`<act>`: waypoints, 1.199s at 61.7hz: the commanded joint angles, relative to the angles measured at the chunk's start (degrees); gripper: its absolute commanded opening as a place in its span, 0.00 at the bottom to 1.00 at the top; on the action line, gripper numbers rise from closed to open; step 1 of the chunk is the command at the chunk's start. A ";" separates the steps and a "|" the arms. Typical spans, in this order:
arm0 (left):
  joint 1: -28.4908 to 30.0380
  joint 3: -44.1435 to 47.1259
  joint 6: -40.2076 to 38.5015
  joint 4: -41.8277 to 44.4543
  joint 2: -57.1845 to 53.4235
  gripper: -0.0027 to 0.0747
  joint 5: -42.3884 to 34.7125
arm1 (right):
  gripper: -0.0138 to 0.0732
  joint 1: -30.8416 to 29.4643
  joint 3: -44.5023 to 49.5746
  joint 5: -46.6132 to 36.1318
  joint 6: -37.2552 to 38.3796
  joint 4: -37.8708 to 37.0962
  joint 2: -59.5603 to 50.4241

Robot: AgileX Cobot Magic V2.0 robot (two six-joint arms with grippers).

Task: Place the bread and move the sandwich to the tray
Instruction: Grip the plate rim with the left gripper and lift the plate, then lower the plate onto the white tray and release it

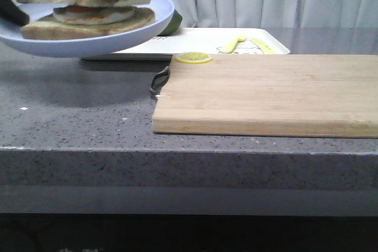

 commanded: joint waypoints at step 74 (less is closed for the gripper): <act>-8.39 -36.80 -28.93 4.82 24.50 0.26 -4.75 | 0.61 -0.36 -1.44 -4.13 0.08 -0.07 -0.12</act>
